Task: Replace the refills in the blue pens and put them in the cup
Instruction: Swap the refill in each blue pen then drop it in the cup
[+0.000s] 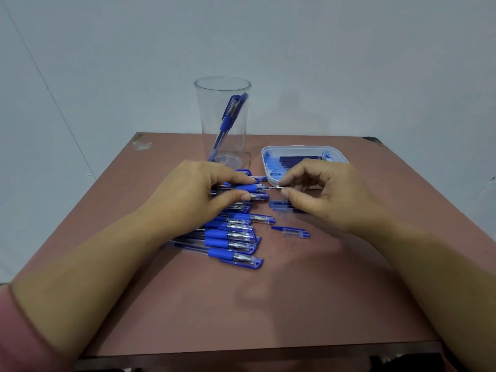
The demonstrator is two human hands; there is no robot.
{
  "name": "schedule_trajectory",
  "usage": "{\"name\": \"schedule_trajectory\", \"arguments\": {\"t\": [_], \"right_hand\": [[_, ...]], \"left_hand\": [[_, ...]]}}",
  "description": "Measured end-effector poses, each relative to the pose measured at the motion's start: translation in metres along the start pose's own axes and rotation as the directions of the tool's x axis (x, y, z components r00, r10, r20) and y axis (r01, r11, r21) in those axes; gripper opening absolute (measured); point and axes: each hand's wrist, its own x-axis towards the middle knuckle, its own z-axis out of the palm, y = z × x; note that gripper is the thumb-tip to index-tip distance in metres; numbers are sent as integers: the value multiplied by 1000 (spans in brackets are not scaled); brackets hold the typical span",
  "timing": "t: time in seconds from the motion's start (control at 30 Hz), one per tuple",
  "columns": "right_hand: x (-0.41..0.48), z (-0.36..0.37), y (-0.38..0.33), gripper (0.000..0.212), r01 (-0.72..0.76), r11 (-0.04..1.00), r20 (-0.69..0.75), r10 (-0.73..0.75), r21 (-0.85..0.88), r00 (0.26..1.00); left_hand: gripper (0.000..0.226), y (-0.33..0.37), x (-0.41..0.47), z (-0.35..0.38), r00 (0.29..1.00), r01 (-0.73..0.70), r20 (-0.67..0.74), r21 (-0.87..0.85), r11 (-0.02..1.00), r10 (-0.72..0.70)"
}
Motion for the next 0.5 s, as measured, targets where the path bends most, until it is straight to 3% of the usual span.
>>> {"name": "schedule_trajectory", "arguments": {"t": [0.17, 0.5], "right_hand": [[0, 6, -2, 28, 19, 1000, 18, -19, 13, 1000], [4, 13, 3, 7, 55, 997, 61, -52, -58, 997]], "left_hand": [[33, 3, 0, 2, 1000, -10, 7, -24, 1000, 10], [27, 5, -2, 4, 999, -37, -9, 19, 999, 37]]}}
